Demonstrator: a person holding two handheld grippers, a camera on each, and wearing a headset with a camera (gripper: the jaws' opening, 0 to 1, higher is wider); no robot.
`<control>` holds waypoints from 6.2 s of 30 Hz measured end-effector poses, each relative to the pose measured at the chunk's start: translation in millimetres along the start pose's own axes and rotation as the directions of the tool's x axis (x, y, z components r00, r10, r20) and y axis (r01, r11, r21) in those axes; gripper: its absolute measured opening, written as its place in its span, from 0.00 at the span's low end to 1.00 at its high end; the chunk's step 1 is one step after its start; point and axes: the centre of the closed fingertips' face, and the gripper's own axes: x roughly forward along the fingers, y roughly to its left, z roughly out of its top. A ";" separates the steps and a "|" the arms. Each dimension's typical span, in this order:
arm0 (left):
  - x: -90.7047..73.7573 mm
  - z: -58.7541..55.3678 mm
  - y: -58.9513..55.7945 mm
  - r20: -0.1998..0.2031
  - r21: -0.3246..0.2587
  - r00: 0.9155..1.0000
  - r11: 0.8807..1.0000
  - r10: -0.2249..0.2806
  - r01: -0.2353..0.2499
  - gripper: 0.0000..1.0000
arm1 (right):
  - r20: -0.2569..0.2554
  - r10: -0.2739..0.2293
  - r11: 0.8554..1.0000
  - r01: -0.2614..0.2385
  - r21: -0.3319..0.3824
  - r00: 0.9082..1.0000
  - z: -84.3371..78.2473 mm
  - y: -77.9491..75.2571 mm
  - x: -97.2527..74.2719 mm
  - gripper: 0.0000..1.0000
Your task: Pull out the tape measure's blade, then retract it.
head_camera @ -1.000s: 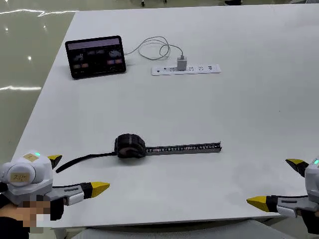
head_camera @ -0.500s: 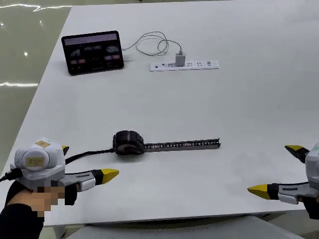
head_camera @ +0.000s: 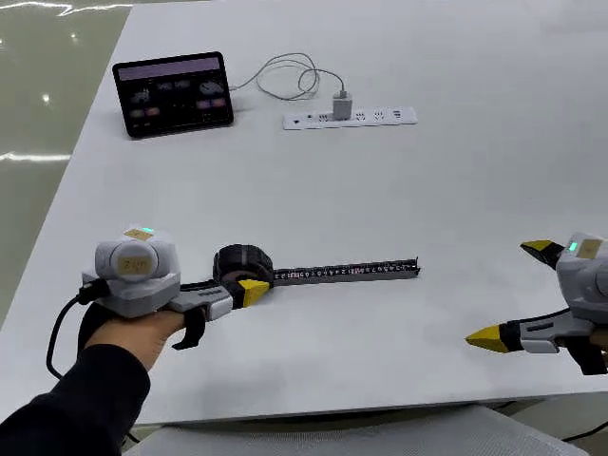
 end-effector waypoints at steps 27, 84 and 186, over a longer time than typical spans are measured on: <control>43.0 -16.7 8.9 0.048 -0.104 0.985 0.981 0.167 -0.161 1.00 | -0.118 0.188 0.962 -0.207 -0.180 0.975 18.8 -4.4 63.3 0.93; 75.8 -30.9 9.0 0.044 -0.232 0.984 0.960 0.172 -0.158 0.68 | -0.396 0.314 0.812 -0.460 -0.359 0.863 8.5 -7.7 132.8 0.11; 77.9 -33.8 15.7 -0.046 -0.269 0.981 0.943 0.188 -0.194 0.58 | -0.327 0.316 0.848 -0.420 -0.324 0.890 38.4 22.0 155.1 0.10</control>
